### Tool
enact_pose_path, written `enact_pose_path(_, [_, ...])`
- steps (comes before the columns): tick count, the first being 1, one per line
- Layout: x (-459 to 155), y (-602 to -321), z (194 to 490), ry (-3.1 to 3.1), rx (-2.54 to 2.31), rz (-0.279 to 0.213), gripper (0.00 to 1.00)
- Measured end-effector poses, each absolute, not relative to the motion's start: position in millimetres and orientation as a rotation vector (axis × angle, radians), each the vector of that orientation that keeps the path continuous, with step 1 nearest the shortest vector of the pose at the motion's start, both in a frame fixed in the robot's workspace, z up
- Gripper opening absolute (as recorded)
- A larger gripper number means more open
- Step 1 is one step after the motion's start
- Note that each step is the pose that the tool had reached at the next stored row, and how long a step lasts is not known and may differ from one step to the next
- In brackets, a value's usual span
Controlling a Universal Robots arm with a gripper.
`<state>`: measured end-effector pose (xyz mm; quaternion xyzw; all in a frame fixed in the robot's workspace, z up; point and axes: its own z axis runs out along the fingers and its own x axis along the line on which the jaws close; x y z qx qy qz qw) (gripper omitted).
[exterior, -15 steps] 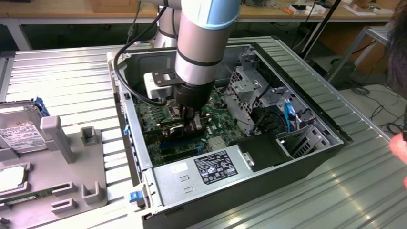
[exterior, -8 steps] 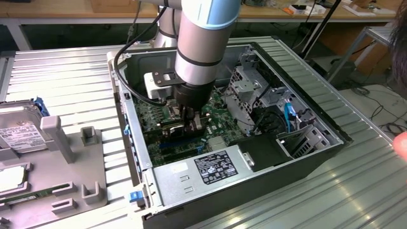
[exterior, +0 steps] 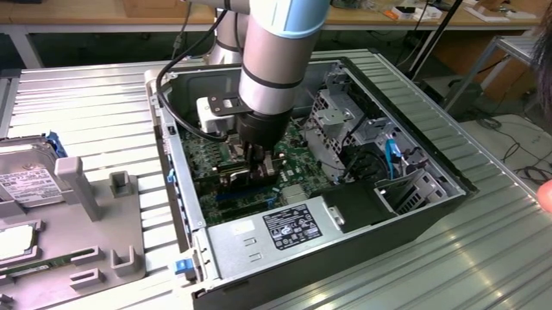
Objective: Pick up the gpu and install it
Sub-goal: 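Insert the gpu into the slot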
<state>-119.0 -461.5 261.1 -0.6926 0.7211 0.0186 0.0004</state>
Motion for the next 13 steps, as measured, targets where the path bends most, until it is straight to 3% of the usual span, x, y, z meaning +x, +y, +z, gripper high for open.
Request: enact_pose_path(13, [-112.1,-461.7,261.8,2.265,-2.176,0.063,0.27])
